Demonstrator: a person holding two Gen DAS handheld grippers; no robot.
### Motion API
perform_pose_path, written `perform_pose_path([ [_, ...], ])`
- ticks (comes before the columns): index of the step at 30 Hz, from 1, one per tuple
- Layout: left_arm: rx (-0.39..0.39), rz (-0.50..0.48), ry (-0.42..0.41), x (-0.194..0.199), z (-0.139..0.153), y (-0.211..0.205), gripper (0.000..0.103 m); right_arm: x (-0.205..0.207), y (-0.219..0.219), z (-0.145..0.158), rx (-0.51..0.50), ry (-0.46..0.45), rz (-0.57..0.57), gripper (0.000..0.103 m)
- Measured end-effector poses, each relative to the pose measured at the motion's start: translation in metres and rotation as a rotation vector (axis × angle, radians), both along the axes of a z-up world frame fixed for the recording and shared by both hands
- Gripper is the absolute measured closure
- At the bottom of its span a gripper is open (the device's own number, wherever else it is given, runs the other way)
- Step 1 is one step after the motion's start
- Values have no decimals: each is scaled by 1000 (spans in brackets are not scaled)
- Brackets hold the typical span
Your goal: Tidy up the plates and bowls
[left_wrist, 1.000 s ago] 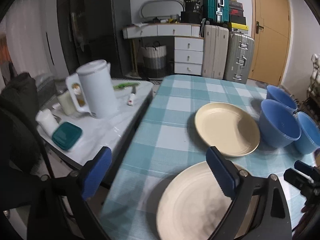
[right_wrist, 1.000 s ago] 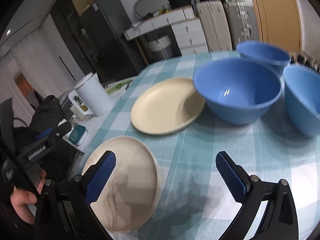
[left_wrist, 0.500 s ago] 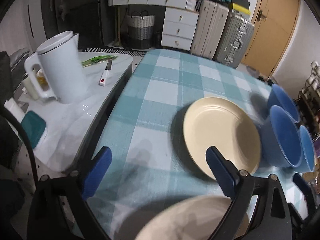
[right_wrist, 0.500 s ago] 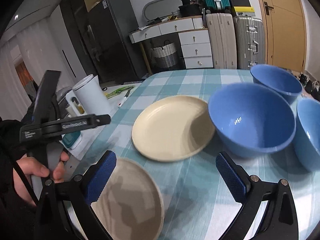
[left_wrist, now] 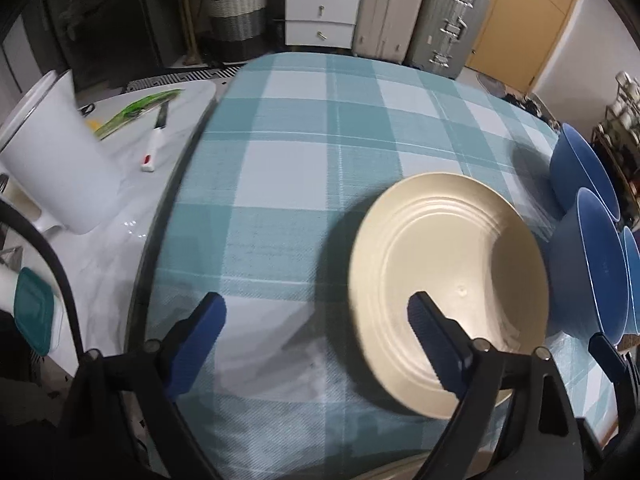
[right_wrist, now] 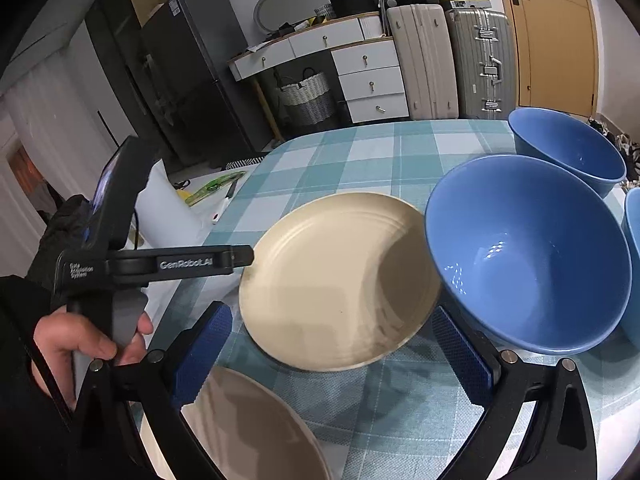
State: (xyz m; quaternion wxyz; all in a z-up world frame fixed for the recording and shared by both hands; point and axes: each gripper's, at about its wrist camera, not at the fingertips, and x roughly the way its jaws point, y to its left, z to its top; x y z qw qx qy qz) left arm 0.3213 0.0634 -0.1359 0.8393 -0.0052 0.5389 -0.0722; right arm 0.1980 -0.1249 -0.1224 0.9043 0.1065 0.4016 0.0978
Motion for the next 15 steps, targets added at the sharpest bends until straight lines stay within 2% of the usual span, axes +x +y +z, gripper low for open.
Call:
perform_pose_path([
  [3, 9, -14, 36, 5, -6, -6, 18, 4, -3, -5, 9, 15, -7, 1],
  [5, 20, -12, 31, 6, -8, -8, 23, 7, -5, -9, 22, 30, -7, 1],
  [7, 20, -17, 44, 8, -11, -10, 42, 10, -6, -13, 17, 43, -19, 1],
  [11, 5, -24, 58, 9, -15, -11, 50, 16, -8, -22, 54, 77, -28, 1],
  [12, -8, -28, 69, 9, -17, -11, 61, 18, -8, -23, 59, 83, -26, 1],
  [13, -19, -29, 86, 10, -20, -11, 78, 19, -8, -25, 59, 85, -23, 1],
  [14, -40, -27, 116, 11, -25, -9, 87, 19, -8, -26, 56, 85, -23, 1],
  [15, -61, -25, 128, 12, -27, -8, 88, 19, -10, -26, 54, 86, -28, 1],
])
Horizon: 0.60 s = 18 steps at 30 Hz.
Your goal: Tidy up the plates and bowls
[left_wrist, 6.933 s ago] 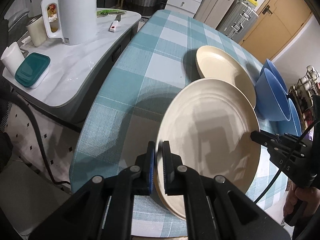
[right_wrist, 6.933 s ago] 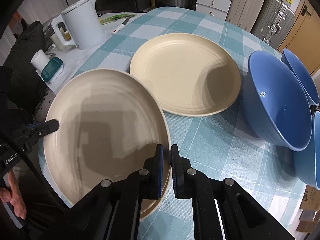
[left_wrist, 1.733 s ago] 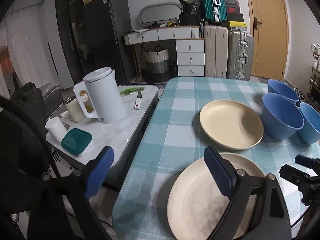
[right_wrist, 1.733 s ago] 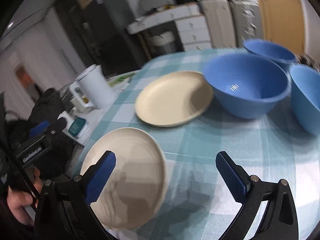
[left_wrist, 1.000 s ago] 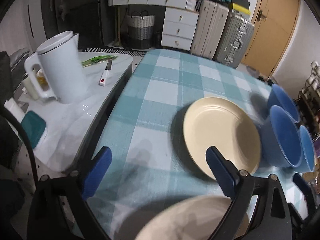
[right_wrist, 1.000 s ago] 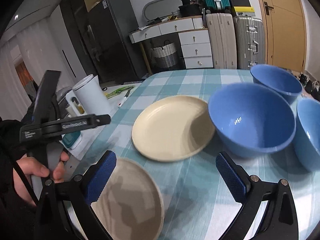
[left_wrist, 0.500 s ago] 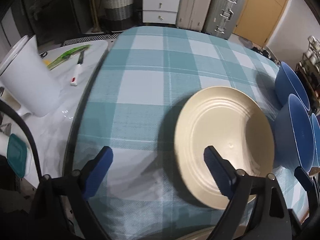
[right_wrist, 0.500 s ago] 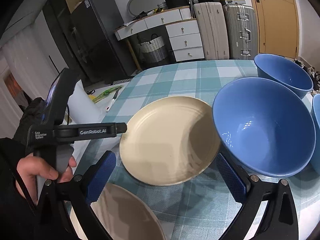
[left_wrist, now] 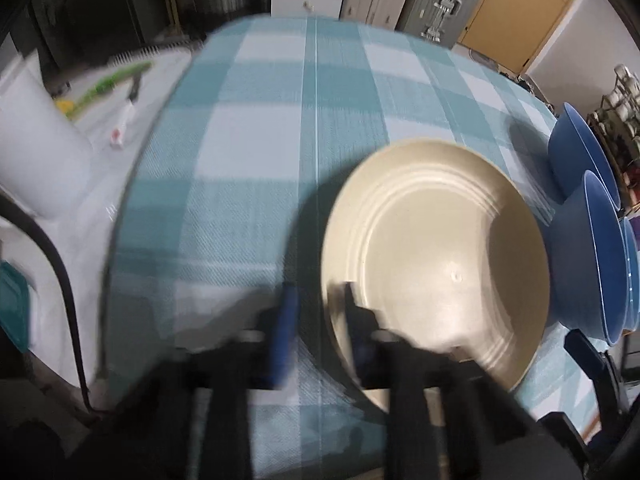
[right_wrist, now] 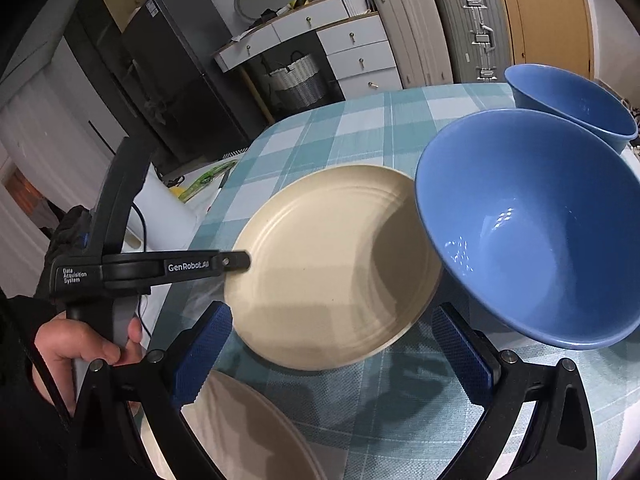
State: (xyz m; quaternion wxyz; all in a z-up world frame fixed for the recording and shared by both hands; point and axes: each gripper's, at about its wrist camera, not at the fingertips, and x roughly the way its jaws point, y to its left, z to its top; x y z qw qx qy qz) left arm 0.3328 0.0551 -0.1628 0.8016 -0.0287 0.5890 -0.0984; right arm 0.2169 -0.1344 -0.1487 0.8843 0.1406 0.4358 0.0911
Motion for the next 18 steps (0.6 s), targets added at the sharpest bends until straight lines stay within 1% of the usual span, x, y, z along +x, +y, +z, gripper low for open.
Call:
perform_pose_path([
  [1, -15, 1, -3, -1, 0, 1, 92, 0, -1, 0, 3, -1, -5, 1],
  [5, -14, -23, -4, -5, 1, -4, 98, -1, -5, -1, 22, 5, -16, 1],
  [13, -21, -17, 13, -5, 2, 6, 99, 3, -4, -3, 32, 31, -11, 1],
  [15, -20, -13, 13, -5, 2, 13, 99, 2, -1, 0, 36, 30, 6, 1],
  [18, 3, -9, 7, -7, 3, 23, 99, -3, 6, 9, 27, 5, 25, 1],
])
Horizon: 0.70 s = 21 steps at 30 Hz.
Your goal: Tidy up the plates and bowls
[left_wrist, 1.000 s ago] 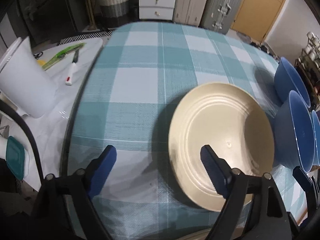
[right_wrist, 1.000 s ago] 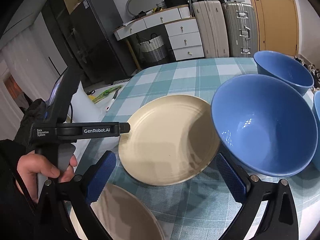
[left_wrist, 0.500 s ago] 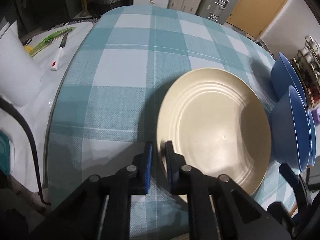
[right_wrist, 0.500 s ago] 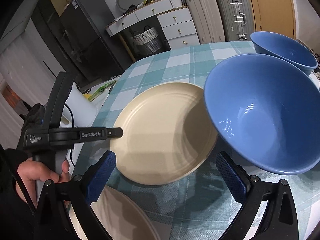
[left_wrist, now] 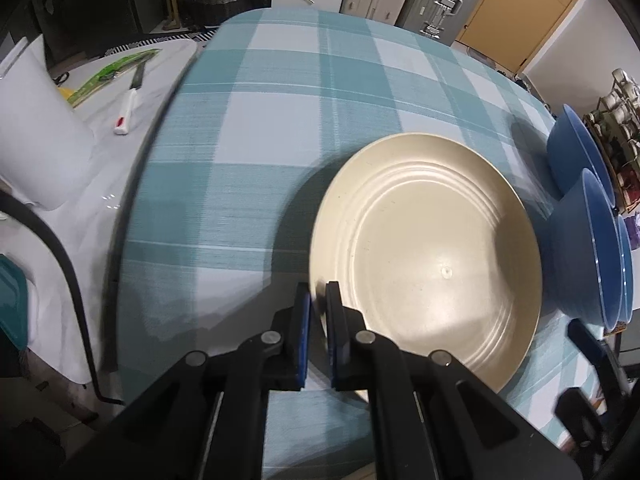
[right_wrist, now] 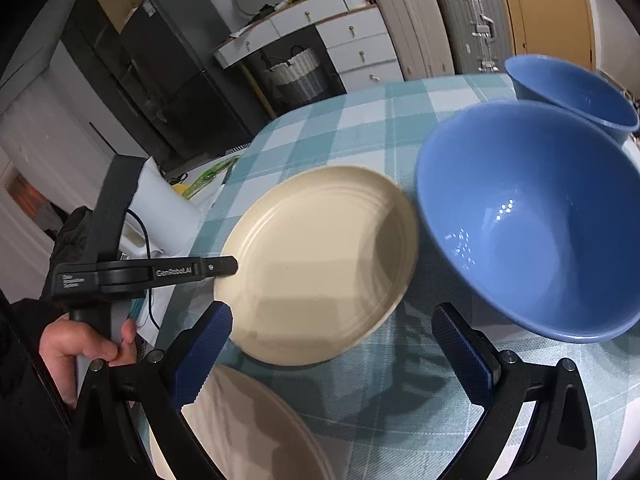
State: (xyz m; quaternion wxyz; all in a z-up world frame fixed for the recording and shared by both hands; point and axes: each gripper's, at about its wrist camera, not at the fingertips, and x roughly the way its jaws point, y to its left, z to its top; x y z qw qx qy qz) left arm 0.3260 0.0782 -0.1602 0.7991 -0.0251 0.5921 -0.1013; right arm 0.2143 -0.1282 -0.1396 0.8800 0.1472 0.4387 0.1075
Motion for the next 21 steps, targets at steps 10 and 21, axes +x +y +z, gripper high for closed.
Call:
perform_pose_path([
  [10, 3, 35, 10, -5, 0, 41, 99, 27, 33, 13, -40, 34, 60, 1],
  [21, 9, 49, 10, -1, 0, 71, 99, 88, 59, -3, -170, 153, 93, 19],
])
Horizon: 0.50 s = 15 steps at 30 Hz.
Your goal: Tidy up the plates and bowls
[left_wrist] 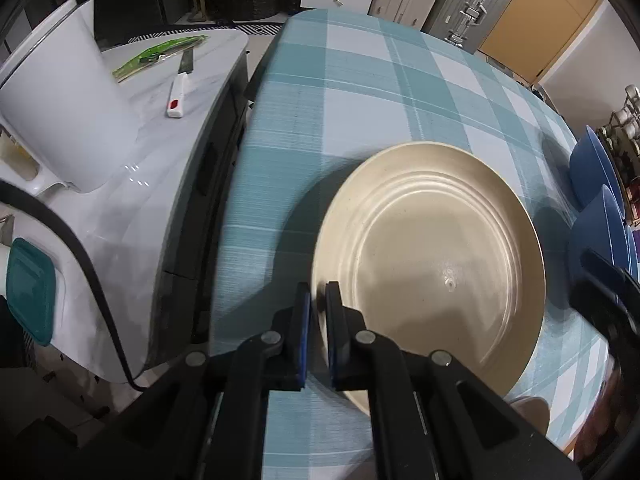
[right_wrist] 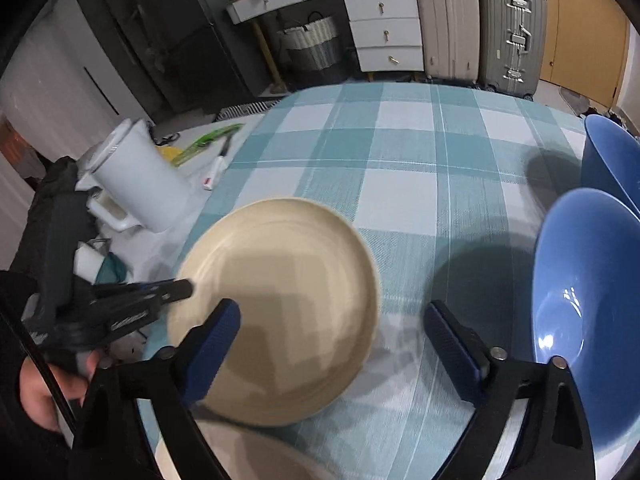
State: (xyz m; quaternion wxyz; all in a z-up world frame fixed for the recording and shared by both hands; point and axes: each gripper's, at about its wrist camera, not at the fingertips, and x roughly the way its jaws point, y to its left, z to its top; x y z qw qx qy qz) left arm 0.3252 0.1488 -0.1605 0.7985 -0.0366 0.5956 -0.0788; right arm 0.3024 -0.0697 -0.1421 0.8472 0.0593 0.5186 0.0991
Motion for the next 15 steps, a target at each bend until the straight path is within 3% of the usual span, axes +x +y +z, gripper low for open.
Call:
perform_pose_path([
  [3, 11, 0, -1, 1, 0, 7, 99, 12, 5, -13, -50, 46, 11, 36],
  [7, 0, -6, 3, 1, 0, 12, 99, 16, 8, -28, -62, 73, 27, 43],
  [8, 0, -11, 3, 0, -1, 13, 99, 17, 8, -31, -52, 85, 30, 53],
  [14, 21, -23, 10, -3, 0, 12, 98, 21, 14, -46, -49, 115, 81, 56],
  [15, 25, -25, 12, -3, 0, 12, 98, 21, 15, -49, -22, 131, 95, 61],
])
